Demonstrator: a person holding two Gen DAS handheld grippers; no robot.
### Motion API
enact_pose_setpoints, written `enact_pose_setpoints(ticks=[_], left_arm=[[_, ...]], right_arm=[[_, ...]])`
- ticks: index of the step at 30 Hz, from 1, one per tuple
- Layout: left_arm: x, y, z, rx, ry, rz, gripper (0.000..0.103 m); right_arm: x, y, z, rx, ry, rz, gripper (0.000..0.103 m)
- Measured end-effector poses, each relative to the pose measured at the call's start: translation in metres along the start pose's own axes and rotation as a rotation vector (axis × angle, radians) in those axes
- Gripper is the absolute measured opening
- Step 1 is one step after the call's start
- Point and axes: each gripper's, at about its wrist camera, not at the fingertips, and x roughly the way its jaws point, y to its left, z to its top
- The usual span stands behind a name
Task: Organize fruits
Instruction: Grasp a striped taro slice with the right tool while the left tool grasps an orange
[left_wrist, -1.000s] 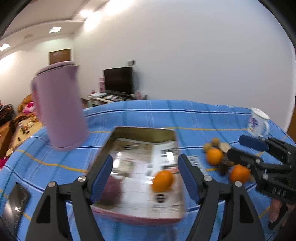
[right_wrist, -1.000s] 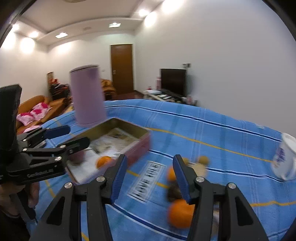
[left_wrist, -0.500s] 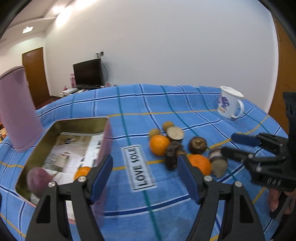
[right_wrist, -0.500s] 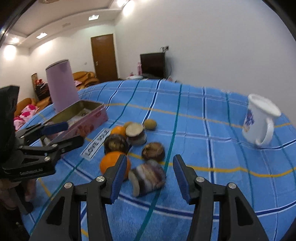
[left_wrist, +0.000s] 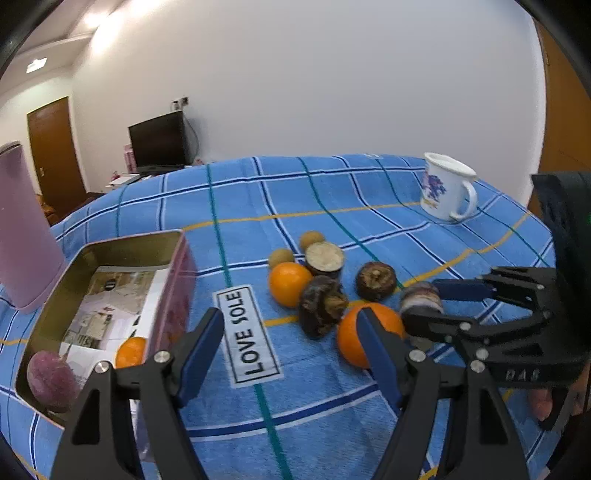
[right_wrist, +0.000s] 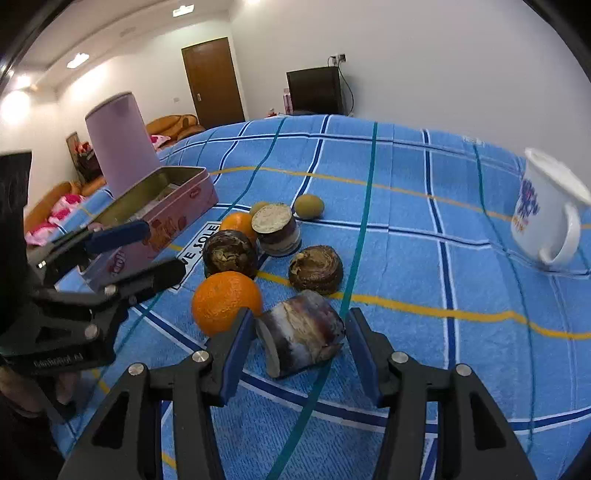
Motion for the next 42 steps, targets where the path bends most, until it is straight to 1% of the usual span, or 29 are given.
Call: enact_pose_setpoints(ticks=[2,4,5,8,10,12,13,15,16,18,19,20,23,28,32,38,42], left_arm=[[0.001,-0.005,0.0,0.018,0.005,-0.013,0.076],[0.001,-0.009,0.0,0.036,0.007,-0.034,0.076],[0.001,-0.012,0.0,0.047,0.008,-0.043,0.076],[0.0,-0.018,0.0,0.068,0.008,-0.064,0.076],[0.001,-0.021,0.0,0.073,0.015,-0.079,0.076],[0.005,-0.024,0.0,0.078,0.033,-0.1,0.075],[0.007,-0.026,0.001,0.08,0.041,-0.106,0.074],[0.011,-0.03,0.001,0.086,0.065,-0.127,0.065],[0.015,-0.033,0.001,0.091,0.082,-0.137,0.058],[0.022,-0.037,0.002,0.096,0.12,-0.147,0.055],[0.023,-0.039,0.002,0.097,0.125,-0.155,0.051],[0.024,-0.042,0.001,0.105,0.13,-0.156,0.049],[0.023,-0.046,0.001,0.123,0.125,-0.149,0.048],[0.021,-0.043,0.001,0.106,0.115,-0.147,0.047],[0.015,-0.038,0.001,0.087,0.076,-0.14,0.047],[0.003,-0.033,0.001,0.074,0.011,-0.099,0.047],[-0.003,-0.025,0.002,0.039,-0.027,-0.08,0.047]], right_arm=[[0.001,-0.005,0.0,0.024,0.007,0.029,0.053],[0.0,-0.004,0.0,0.024,0.004,0.028,0.052],[0.0,-0.001,-0.001,0.012,0.002,0.016,0.052],[-0.006,0.008,-0.002,-0.026,-0.027,-0.057,0.051],[-0.013,0.008,-0.002,-0.015,-0.063,-0.115,0.051],[-0.017,0.004,-0.003,0.007,-0.082,-0.149,0.051],[-0.018,0.002,-0.003,0.022,-0.09,-0.16,0.051],[-0.019,-0.002,-0.003,0.044,-0.095,-0.156,0.051],[-0.019,-0.004,-0.003,0.05,-0.095,-0.155,0.051],[-0.02,-0.006,-0.003,0.058,-0.098,-0.157,0.051],[-0.019,-0.005,-0.002,0.058,-0.097,-0.157,0.051],[-0.02,-0.005,-0.002,0.058,-0.098,-0.158,0.051],[-0.023,-0.004,-0.003,0.055,-0.111,-0.162,0.051],[-0.029,-0.004,-0.005,0.066,-0.147,-0.152,0.051],[-0.035,-0.003,-0.006,0.061,-0.181,-0.144,0.051],[-0.041,0.001,-0.007,0.06,-0.222,-0.135,0.051],[-0.045,0.001,-0.008,0.067,-0.248,-0.123,0.051]])
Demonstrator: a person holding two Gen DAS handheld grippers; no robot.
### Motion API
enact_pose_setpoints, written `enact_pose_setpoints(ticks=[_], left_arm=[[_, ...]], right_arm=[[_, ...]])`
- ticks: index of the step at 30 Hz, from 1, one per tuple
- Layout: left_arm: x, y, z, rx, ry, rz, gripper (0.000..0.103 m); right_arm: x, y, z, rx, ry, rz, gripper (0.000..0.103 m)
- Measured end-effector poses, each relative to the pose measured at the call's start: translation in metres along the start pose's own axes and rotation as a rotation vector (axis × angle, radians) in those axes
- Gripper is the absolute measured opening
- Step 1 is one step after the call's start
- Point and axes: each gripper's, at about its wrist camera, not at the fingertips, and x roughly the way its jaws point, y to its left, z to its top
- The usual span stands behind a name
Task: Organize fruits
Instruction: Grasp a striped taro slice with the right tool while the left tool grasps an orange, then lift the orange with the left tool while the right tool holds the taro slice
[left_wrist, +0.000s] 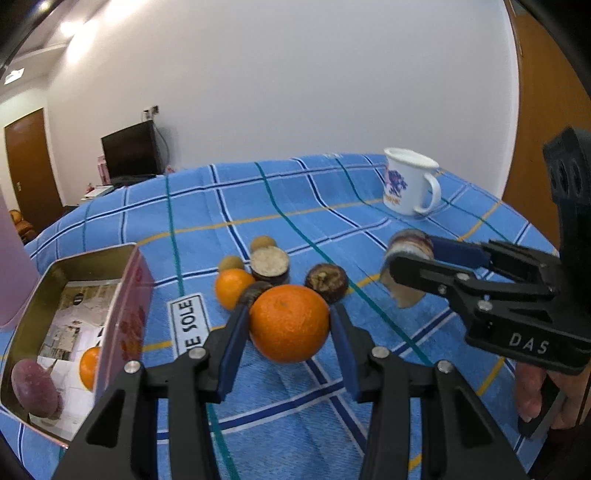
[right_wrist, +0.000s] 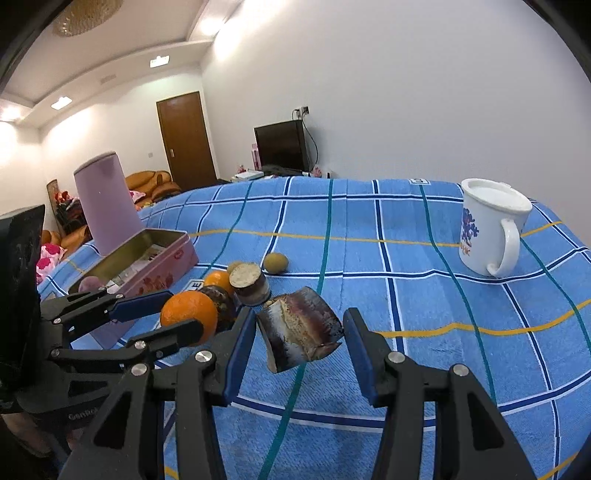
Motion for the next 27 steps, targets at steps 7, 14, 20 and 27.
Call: enact_pose_setpoints(ticks=[7,14,20,27], left_arm=[[-0.01,0.006,0.0,-0.035,-0.056,0.025,0.047],[-0.018,0.006,-0.002,-0.036,-0.099,0.047,0.047],[-0.024,0.006,-0.003,-0.039,-0.131,0.059,0.047],[-0.031,0.007,-0.004,-0.042,-0.169,0.075,0.047]], right_arm=[[-0.007,0.002,0.0,0.002,-0.039,0.011,0.051],[-0.012,0.008,-0.001,-0.015,-0.075,0.011,0.051],[-0.017,0.012,-0.002,-0.026,-0.104,0.016,0.051],[-0.025,0.017,-0.003,-0.037,-0.145,0.014,0.051]])
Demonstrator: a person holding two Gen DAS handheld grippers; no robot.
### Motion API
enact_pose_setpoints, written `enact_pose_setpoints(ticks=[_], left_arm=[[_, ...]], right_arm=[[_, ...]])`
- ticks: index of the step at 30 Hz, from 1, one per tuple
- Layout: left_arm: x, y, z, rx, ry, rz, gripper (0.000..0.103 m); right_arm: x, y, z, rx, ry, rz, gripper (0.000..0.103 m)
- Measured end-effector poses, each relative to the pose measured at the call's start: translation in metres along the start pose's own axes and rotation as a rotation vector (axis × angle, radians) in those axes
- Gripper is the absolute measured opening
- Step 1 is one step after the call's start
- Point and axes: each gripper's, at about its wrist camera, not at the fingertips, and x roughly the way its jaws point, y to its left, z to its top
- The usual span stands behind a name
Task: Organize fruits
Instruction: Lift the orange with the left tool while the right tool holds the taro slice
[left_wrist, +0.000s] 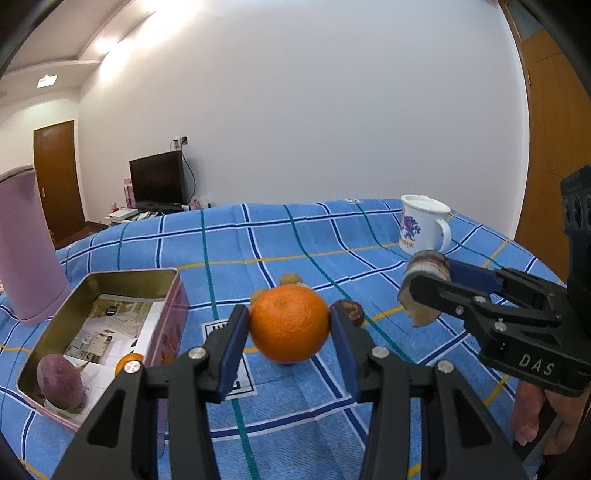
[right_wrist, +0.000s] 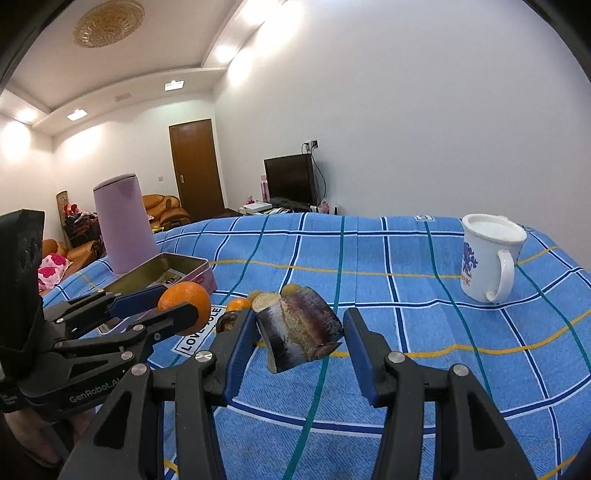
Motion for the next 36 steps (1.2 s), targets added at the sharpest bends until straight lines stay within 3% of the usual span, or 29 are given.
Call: enact_pose_setpoints(ticks=[36], left_arm=[[-0.023,0.001,-0.003,-0.008,-0.12,0.042,0.047]], right_arm=[[-0.023,0.014,-0.004,-0.034,-0.121,-0.039,0.051]])
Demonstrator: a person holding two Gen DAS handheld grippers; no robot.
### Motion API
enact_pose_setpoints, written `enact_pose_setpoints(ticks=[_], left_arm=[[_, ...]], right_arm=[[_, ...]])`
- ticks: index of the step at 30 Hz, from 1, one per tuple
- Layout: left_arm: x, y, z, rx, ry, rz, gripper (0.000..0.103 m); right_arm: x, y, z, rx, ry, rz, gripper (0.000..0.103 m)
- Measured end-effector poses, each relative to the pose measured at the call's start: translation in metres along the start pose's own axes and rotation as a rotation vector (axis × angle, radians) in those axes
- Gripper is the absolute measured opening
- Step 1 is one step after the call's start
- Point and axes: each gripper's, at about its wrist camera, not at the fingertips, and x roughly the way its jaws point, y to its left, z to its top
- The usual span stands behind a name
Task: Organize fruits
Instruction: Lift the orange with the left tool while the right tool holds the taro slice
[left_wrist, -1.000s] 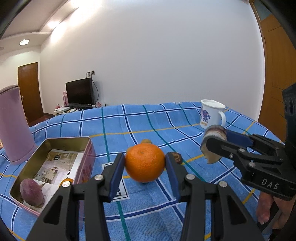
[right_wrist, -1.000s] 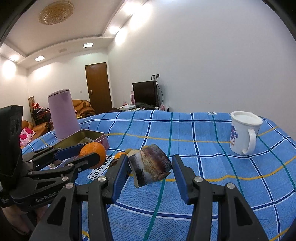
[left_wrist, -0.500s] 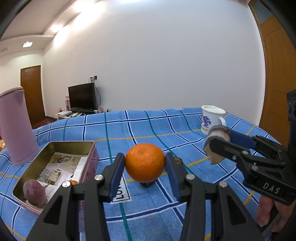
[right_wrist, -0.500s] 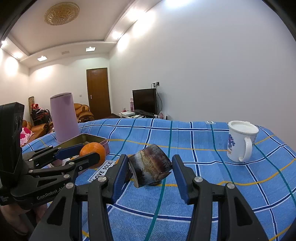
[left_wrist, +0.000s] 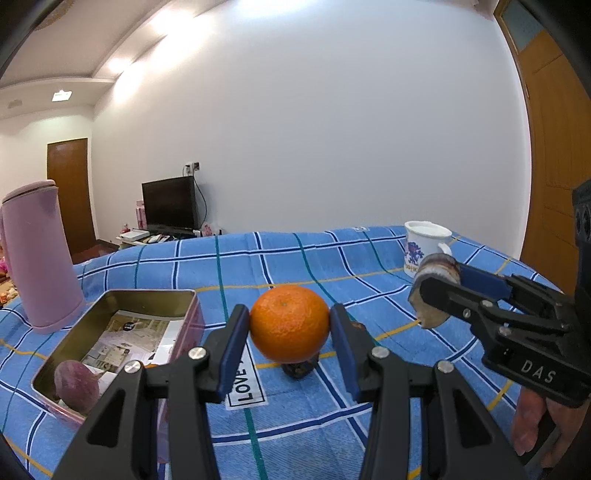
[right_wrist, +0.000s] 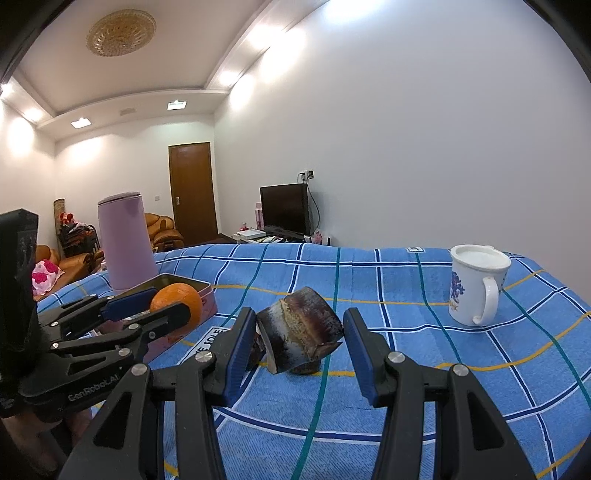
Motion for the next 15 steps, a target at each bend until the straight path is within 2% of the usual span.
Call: enact_pose_setpoints(ticks=[15], left_arm=[[0.0012,0.0014,0.0008,-0.009,0.009,0.007,0.047]], right_arm=[[0.0014,0.0001,0.001,0.024,-0.008,-0.022,0.051]])
